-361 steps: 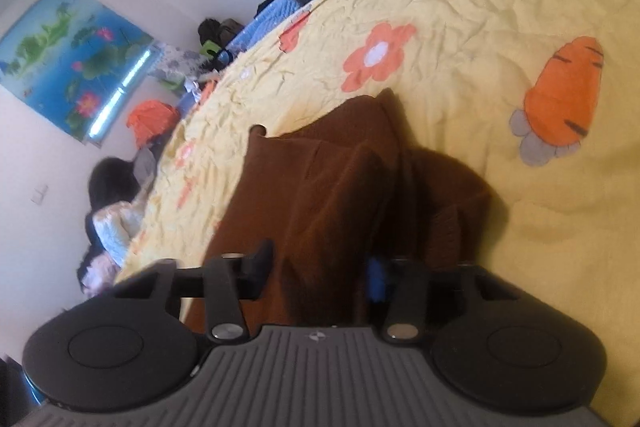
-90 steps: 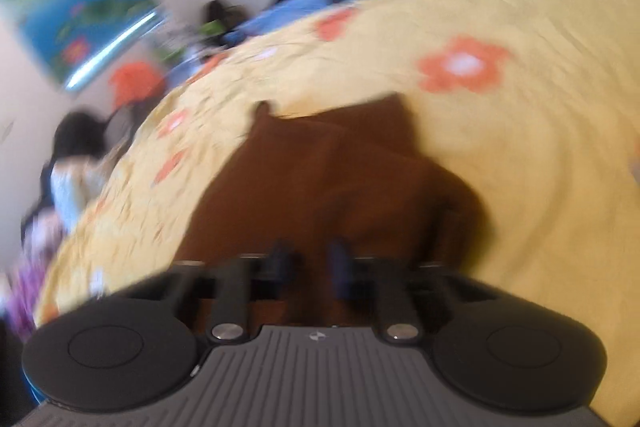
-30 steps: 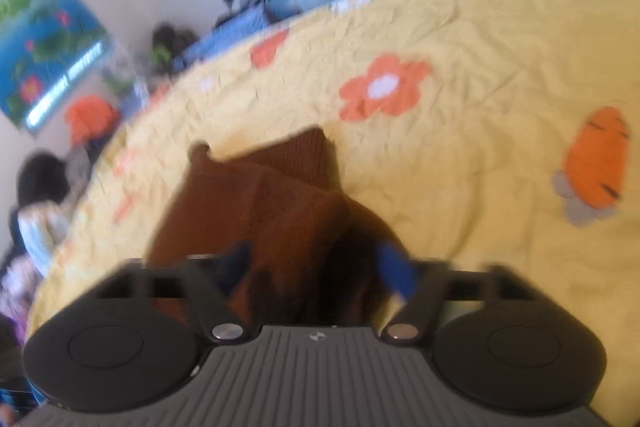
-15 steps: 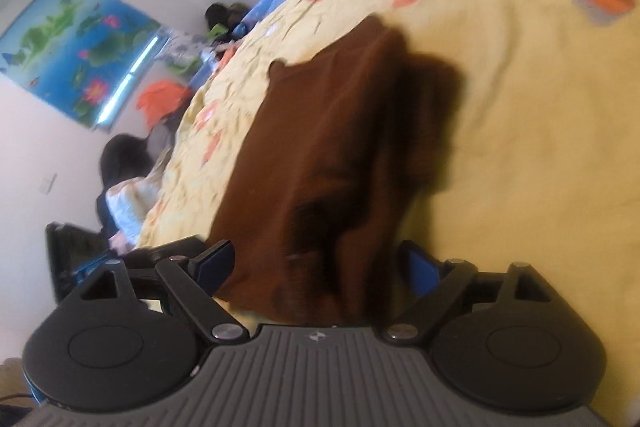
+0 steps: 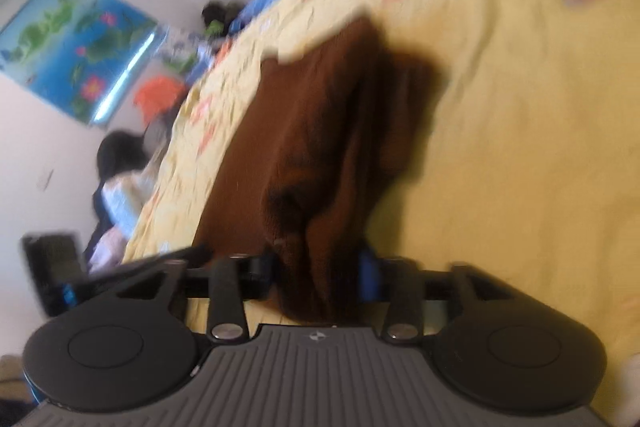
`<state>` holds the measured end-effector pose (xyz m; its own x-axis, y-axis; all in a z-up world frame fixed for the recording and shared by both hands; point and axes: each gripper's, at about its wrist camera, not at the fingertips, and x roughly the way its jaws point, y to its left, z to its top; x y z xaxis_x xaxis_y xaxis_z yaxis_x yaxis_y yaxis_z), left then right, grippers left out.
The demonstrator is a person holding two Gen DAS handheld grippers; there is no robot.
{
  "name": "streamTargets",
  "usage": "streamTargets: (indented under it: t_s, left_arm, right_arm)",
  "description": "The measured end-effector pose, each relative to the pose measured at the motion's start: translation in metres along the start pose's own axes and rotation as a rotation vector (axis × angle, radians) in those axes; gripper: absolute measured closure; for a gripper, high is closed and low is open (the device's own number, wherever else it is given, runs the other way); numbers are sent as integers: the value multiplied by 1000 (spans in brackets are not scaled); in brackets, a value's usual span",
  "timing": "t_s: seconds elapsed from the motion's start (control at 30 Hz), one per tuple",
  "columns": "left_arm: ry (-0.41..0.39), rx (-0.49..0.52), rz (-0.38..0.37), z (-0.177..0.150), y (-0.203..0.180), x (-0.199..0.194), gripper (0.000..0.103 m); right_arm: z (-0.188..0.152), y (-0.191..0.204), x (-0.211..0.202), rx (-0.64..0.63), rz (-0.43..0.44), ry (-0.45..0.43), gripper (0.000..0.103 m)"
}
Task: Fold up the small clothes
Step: 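Open both grippers and pull them back from the folded sweater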
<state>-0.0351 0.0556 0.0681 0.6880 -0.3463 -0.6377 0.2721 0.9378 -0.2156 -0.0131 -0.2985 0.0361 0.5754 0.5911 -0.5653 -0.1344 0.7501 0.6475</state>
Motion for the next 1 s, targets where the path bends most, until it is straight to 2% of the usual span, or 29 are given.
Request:
streamTargets:
  t_s: [0.03, 0.07, 0.1, 0.17, 0.23, 0.27, 0.3, 0.33, 0.37, 0.4, 0.43, 0.47, 0.5, 0.57, 0.67, 0.73, 0.77, 0.8, 0.87, 0.93, 1.0]
  left_arm:
    - [-54, 48, 23, 2, -9, -8, 59]
    - [-95, 95, 39, 5, -19, -10, 32]
    - [-118, 131, 40, 7, -28, -7, 16]
    - [-107, 186, 39, 10, -48, 15, 17]
    - [-41, 246, 75, 8, -65, 46, 17]
    - [-2, 256, 82, 6, -67, 60, 17]
    - [42, 254, 75, 2, -67, 73, 18]
    - [53, 269, 87, -5, -68, 81, 17]
    - [16, 308, 103, -12, -70, 81, 16]
    - [-3, 332, 105, -18, -71, 81, 16]
    - [-7, 324, 103, -18, -70, 81, 16]
    - [1, 311, 99, -16, -69, 82, 16]
    - [11, 305, 96, -12, -68, 83, 15]
    - [18, 302, 100, -7, -67, 85, 13]
    - [14, 295, 123, -6, -70, 76, 14]
    - [-7, 262, 123, -11, -69, 54, 14]
    - [-22, 237, 124, -15, -65, 44, 12]
    - [-38, 205, 132, -21, -60, 36, 8]
    - [-61, 159, 161, -35, -52, 25, 7]
    - [-47, 146, 208, -48, -51, 22, 7]
    - [-9, 133, 213, -57, -53, 25, 7]
  right_arm:
    - [7, 8, -6, -38, -41, -45, 51]
    - [14, 18, -11, -83, -78, -92, 51]
    - [20, 31, -9, -133, -112, -130, 51]
    - [32, 58, 11, -241, -146, -135, 51]
    - [45, 76, 37, -297, -164, -74, 43]
    - [48, 82, 48, -306, -166, -42, 35]
    - [48, 85, 55, -312, -156, -29, 34]
    - [48, 85, 63, -320, -140, -6, 34]
    - [46, 82, 72, -329, -144, 29, 35]
    - [43, 72, 85, -342, -180, 65, 38]
    - [36, 65, 93, -372, -202, 51, 41]
    - [34, 57, 93, -393, -173, 8, 48]
    - [37, 51, 93, -356, -146, 3, 49]
    - [46, 51, 94, -288, -147, 14, 48]
    - [42, 62, 92, -325, -197, 9, 48]
    - [31, 75, 67, -313, -219, -41, 41]
    - [21, 79, 48, -319, -208, -92, 32]
    - [7, 83, 27, -325, -192, -151, 16]
    - [-23, 81, -1, -327, -192, -231, 0]
    - [-50, 75, -16, -318, -246, -227, 0]
    - [-72, 67, -14, -298, -333, -173, 0]
